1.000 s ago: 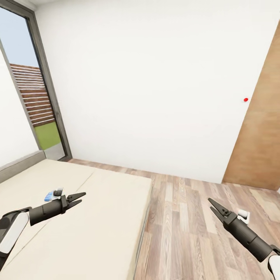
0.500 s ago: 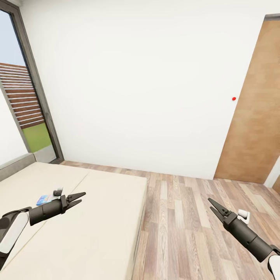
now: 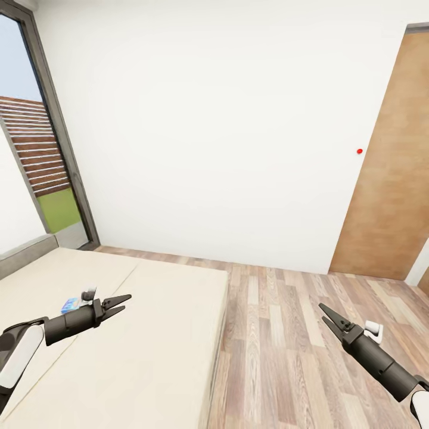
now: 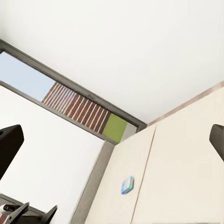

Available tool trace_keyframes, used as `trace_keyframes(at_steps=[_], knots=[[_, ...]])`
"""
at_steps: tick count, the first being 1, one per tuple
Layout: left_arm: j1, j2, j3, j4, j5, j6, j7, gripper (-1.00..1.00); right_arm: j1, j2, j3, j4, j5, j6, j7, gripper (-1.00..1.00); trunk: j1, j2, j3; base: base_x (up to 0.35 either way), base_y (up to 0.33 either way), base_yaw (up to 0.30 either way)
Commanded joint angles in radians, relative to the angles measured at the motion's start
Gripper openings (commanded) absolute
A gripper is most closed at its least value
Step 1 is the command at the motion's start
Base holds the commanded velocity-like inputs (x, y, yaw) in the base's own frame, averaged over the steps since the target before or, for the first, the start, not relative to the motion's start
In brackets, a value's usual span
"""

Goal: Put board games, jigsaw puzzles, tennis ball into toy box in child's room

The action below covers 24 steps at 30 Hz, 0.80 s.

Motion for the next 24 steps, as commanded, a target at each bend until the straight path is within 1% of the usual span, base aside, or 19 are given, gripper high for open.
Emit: trace_keyframes(at_steps=[1, 6, 11, 18, 24], knots=[[-0.001, 0.000, 0.001, 0.001, 0.000, 0.004, -0.003, 1.00, -0.001, 0.000, -0.001, 0.000, -0.002, 0.006, 0.001, 1.00, 0.000, -0.002, -0.001, -0.141, 0.162, 0.000], [-0.001, 0.000, 0.000, 0.001, 0.000, 0.005, -0.003, 1.00, -0.001, 0.000, -0.001, 0.000, -0.002, 0.006, 0.001, 1.00, 0.000, -0.002, -0.001, -0.138, 0.156, -0.001], [-0.001, 0.000, 0.001, 0.001, 0.000, 0.004, -0.003, 1.00, -0.001, 0.000, -0.001, 0.000, -0.002, 0.006, 0.001, 1.00, 0.000, -0.002, -0.001, -0.044, 0.048, -0.083], [-0.001, 0.000, 0.000, 0.001, 0.000, 0.004, -0.003, 1.00, -0.001, 0.001, -0.001, 0.000, -0.002, 0.006, 0.001, 1.00, 0.000, -0.002, 0.000, -0.011, 0.028, -0.215], [-0.001, 0.000, 0.001, 0.001, 0.000, 0.004, -0.003, 1.00, -0.001, 0.000, -0.001, 0.000, -0.002, 0.006, 0.001, 1.00, 0.000, -0.002, 0.002, -0.002, 0.174, -0.266]])
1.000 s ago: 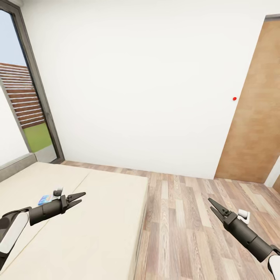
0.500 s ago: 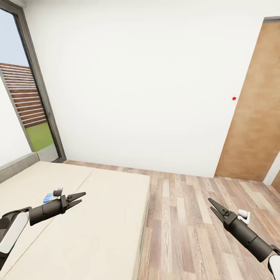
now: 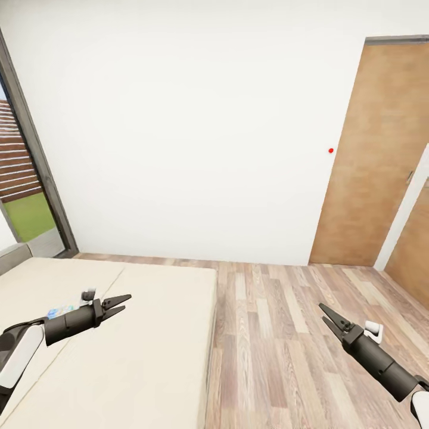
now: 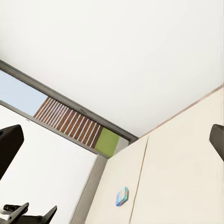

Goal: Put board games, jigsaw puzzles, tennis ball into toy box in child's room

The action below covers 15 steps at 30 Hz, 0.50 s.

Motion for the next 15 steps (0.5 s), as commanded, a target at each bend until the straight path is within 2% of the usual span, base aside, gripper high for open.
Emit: trace_keyframes(at_steps=[1, 10, 15], knots=[[0.000, 0.000, 0.001, 0.000, 0.000, 0.004, -0.003, 1.00, -0.001, 0.000, -0.001, 0.000, -0.002, 0.006, 0.001, 1.00, 0.000, -0.001, -0.001, -0.001, 0.231, -0.272], [0.000, 0.000, 0.000, 0.000, 0.000, 0.004, -0.003, 1.00, -0.001, 0.000, -0.001, 0.000, -0.003, 0.005, 0.001, 1.00, 0.000, -0.001, 0.003, 0.000, 0.163, -0.267], [0.000, 0.000, 0.000, 0.001, 0.000, 0.004, -0.003, 1.00, -0.001, 0.000, -0.001, 0.000, -0.002, 0.005, 0.001, 1.00, 0.000, -0.001, 0.003, 0.000, 0.236, -0.096]])
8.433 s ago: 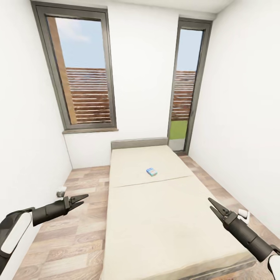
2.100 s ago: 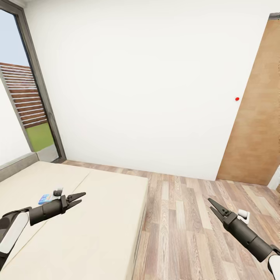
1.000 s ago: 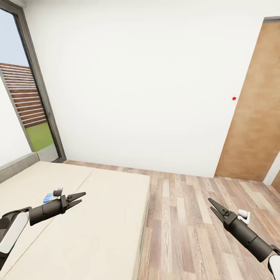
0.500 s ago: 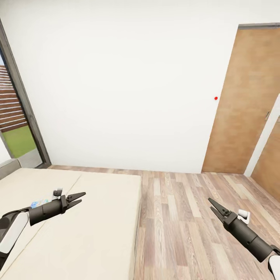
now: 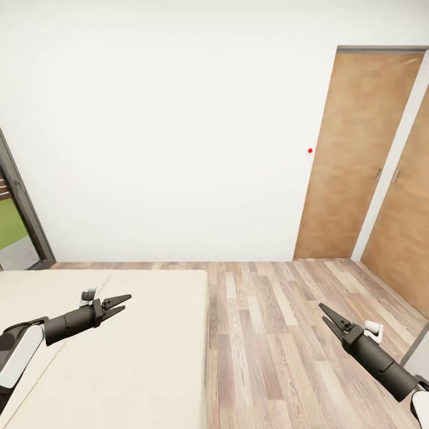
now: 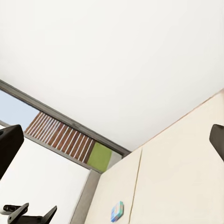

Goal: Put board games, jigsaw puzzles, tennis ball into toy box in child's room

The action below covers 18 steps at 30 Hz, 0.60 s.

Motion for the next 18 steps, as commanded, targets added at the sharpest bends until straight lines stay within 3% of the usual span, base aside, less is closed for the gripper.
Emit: trace_keyframes(at_steps=[1, 18], knots=[[0.000, 0.000, 0.001, 0.001, 0.001, 0.004, -0.003, 1.00, -0.001, 0.000, -0.001, 0.000, -0.002, 0.006, 0.001, 1.00, 0.000, -0.001, -0.001, 0.000, 0.262, -0.038], [0.000, 0.000, 0.001, 0.000, 0.000, 0.004, -0.003, 1.00, -0.001, 0.001, -0.001, 0.000, -0.002, 0.007, 0.001, 1.00, 0.000, -0.001, -0.001, -0.022, 0.258, -0.006]])
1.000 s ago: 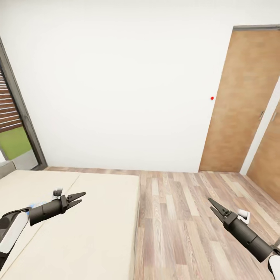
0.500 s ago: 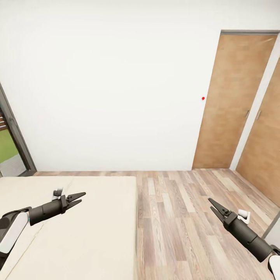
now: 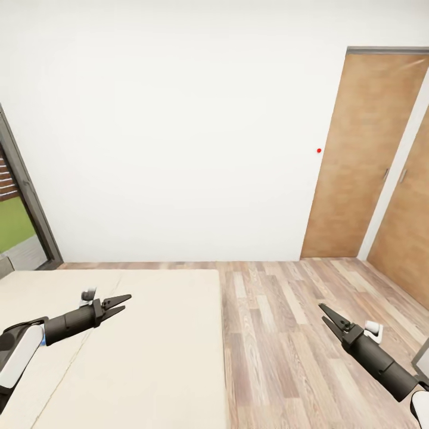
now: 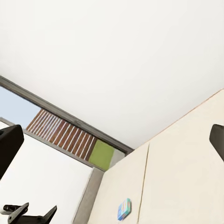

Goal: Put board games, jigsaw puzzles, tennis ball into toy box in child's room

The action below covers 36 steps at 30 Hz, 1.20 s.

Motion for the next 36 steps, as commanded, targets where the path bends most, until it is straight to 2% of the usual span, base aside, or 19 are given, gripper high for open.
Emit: trace_keyframes(at_steps=[1, 21, 36], knots=[[0.000, 0.000, 0.001, 0.001, 0.000, 0.004, -0.003, 1.00, -0.001, 0.000, -0.001, 0.000, -0.002, 0.006, 0.001, 1.00, 0.000, -0.001, -0.001, -0.019, 0.092, 0.000], [0.000, 0.000, 0.001, 0.001, 0.000, 0.004, -0.003, 1.00, -0.001, 0.000, -0.001, 0.000, -0.003, 0.007, 0.001, 1.00, 0.000, -0.001, -0.001, -0.025, 0.047, 0.000], [0.000, 0.000, 0.001, 0.001, 0.000, 0.005, -0.003, 1.00, -0.001, -0.001, 0.000, 0.000, -0.002, 0.007, 0.000, 1.00, 0.000, -0.001, -0.001, -0.001, 0.233, 0.000]])
